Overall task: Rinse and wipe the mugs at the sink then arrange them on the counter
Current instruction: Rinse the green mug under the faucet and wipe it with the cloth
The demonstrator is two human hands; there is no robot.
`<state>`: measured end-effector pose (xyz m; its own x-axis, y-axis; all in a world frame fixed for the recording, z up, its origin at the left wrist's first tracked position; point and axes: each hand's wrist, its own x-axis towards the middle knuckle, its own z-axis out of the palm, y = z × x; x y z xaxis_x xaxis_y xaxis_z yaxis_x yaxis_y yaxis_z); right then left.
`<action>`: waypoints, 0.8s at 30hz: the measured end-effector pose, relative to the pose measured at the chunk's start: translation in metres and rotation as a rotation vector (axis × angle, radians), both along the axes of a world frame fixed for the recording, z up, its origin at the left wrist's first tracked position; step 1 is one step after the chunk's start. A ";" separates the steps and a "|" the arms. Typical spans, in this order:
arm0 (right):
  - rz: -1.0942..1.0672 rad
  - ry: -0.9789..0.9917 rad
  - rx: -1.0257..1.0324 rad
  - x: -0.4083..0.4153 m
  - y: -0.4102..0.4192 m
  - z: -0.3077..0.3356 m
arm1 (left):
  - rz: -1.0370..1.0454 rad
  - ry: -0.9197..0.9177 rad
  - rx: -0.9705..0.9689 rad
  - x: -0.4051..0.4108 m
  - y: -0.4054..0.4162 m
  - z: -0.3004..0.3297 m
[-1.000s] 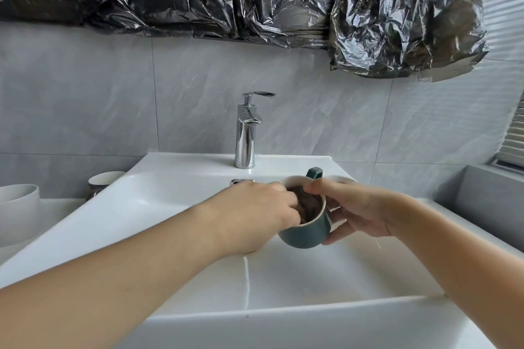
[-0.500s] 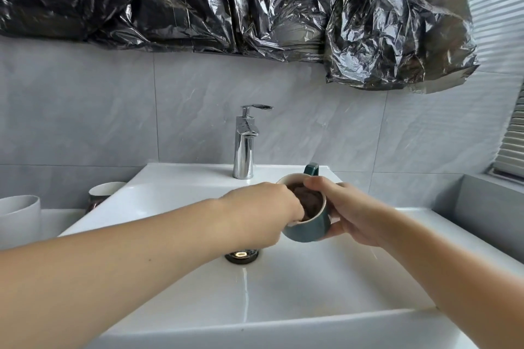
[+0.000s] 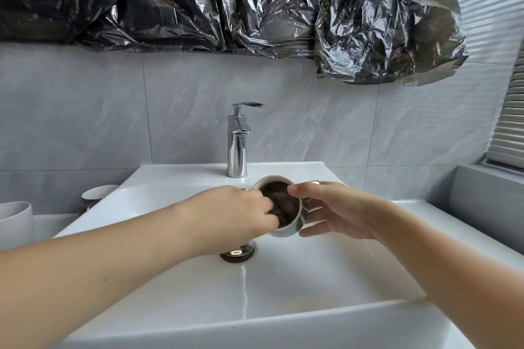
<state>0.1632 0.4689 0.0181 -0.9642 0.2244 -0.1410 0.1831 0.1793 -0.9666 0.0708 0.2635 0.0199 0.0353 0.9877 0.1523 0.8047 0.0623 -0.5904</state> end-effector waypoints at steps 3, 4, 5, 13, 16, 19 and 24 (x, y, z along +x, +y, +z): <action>0.053 -0.087 0.028 0.000 -0.002 -0.002 | -0.119 0.153 -0.066 -0.008 -0.007 0.001; 0.062 -0.113 0.068 -0.001 -0.003 -0.003 | -0.142 0.161 -0.089 -0.008 -0.006 0.000; 0.065 -0.129 0.102 -0.001 -0.004 -0.004 | -0.166 0.170 -0.110 -0.007 -0.005 -0.001; -0.019 0.001 0.152 -0.002 -0.007 -0.009 | -0.025 0.063 -0.050 0.010 0.008 -0.008; -0.060 0.053 0.150 -0.001 -0.007 -0.007 | 0.120 -0.025 -0.065 0.024 0.022 -0.012; -0.090 0.065 0.120 0.000 -0.006 -0.004 | 0.230 -0.207 0.018 0.035 0.031 -0.013; -0.147 0.097 0.024 -0.001 -0.010 -0.001 | 0.367 -0.597 0.331 0.051 0.043 -0.014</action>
<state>0.1621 0.4586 0.0172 -0.9297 0.3659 -0.0416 0.1149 0.1808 -0.9768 0.1218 0.3067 0.0059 -0.4665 0.8200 0.3316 0.8743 0.4842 0.0326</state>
